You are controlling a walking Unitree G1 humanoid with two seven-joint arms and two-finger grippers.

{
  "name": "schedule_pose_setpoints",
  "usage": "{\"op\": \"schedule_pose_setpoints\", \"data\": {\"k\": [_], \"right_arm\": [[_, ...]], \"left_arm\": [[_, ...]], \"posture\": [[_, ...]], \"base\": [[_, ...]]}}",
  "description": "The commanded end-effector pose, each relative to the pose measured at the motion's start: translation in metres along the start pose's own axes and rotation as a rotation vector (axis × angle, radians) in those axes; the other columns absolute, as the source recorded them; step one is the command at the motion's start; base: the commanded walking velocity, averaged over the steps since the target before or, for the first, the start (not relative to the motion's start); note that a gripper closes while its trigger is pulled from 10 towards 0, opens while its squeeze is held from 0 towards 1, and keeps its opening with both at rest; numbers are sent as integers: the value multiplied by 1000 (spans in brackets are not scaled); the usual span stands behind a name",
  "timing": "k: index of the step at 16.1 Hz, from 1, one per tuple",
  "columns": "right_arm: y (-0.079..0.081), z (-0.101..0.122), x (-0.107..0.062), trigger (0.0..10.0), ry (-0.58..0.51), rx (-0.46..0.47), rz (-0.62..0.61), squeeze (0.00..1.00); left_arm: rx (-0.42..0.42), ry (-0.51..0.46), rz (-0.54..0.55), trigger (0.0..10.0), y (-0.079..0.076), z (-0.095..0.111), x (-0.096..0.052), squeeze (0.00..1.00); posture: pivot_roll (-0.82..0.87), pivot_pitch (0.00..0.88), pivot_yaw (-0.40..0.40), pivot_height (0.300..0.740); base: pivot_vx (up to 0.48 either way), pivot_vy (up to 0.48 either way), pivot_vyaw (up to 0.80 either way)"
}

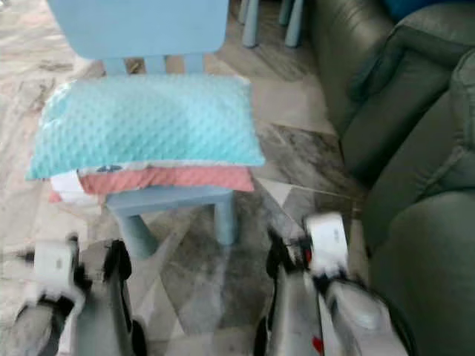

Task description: Move the pillow to the sofa

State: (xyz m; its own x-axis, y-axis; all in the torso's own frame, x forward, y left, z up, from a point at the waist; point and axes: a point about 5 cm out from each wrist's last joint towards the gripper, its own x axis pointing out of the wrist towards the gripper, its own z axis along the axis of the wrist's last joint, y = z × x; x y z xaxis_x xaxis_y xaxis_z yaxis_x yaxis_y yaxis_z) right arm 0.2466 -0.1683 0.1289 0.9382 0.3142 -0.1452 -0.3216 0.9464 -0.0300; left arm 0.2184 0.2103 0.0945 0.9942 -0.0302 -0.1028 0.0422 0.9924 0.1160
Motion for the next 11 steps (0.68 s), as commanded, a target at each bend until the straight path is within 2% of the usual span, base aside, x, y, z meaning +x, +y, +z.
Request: {"op": "schedule_pose_setpoints", "data": {"k": [1,3,4,5,8,9,10,11], "right_arm": [[-5,4,6,10000,-13,-12,-34,0],[-16,32,28,10000,-87,-24,-106,0],[-17,34,31,10000,-88,-38,-121,0],[-21,49,44,10000,-122,45,-125,0],[-25,78,65,10000,-197,85,-94,0],[-28,91,76,10000,-227,66,-87,0],[-30,94,81,10000,-230,34,-106,0],[-32,102,88,10000,-250,64,-87,0]], "left_arm": [[21,-9,76,10000,12,6,6,0],[53,-94,203,10000,29,33,30,0],[50,-102,218,10000,32,36,33,0],[52,-156,329,10000,44,56,48,0],[4,-237,387,10000,62,88,69,0],[-17,-259,396,10000,73,96,79,0],[-31,-260,408,10000,78,100,84,0],[-39,-286,419,10000,84,113,95,0]], "posture": [[22,150,-43,370],[18,133,-35,370],[17,130,-33,370],[19,118,-28,370],[24,113,-24,370],[24,119,-25,370],[23,123,-25,370],[23,134,-25,370]], "base": [[0,0,0],[0,0,0],[0,0,0],[0,0,0],[0,0,0],[0,0,0],[0,0,0],[0,0,0]]}}
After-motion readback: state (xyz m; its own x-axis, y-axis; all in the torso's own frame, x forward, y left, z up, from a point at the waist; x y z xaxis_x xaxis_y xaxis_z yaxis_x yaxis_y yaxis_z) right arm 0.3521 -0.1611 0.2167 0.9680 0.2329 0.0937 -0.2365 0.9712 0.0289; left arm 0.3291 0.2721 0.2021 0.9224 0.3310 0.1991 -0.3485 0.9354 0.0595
